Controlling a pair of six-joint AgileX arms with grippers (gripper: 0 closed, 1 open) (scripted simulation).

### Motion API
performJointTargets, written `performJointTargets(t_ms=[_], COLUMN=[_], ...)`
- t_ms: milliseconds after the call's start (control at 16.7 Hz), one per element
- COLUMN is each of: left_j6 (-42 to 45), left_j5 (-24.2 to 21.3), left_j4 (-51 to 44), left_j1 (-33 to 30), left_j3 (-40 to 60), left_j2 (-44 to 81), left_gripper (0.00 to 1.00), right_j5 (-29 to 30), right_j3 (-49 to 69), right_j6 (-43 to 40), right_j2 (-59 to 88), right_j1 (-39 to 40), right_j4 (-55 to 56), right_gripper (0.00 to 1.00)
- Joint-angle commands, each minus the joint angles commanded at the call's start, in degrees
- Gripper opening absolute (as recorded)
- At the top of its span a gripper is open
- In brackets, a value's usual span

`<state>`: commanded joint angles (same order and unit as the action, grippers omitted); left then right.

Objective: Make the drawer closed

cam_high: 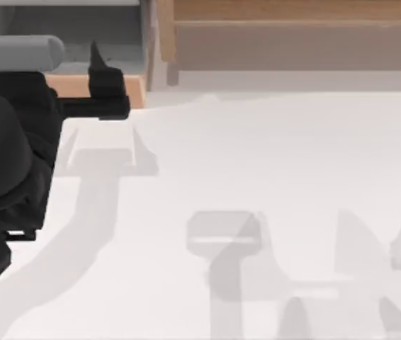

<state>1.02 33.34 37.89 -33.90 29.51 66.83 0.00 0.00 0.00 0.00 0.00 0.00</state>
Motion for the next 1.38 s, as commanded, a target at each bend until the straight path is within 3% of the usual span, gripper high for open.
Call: performJointTargets(t_ms=[360,660,900,1200,1380], left_j6=[0.7,12.7,32.3,61.7,76.1], left_j5=[-0.6,-8.8,-23.5,-48.7,-62.6], left_j4=[0.6,11.6,25.4,40.3,46.0], left_j1=[0.9,12.9,30.7,54.3,64.9], left_j3=[-0.7,-7.5,-14.0,-15.7,-12.3], left_j2=[0.1,5.1,13.9,28.4,36.8], left_gripper=[1.0,1.0,1.0,1.0,1.0], right_j5=[0.0,0.0,0.0,0.0,0.0], right_j3=[0.0,0.0,0.0,0.0,0.0], right_j6=[0.0,0.0,0.0,0.0,0.0], right_j2=[0.0,0.0,0.0,0.0,0.0], right_j1=[0.0,0.0,0.0,0.0,0.0], right_j4=[0.0,0.0,0.0,0.0,0.0], right_gripper=[1.0,1.0,1.0,1.0,1.0])
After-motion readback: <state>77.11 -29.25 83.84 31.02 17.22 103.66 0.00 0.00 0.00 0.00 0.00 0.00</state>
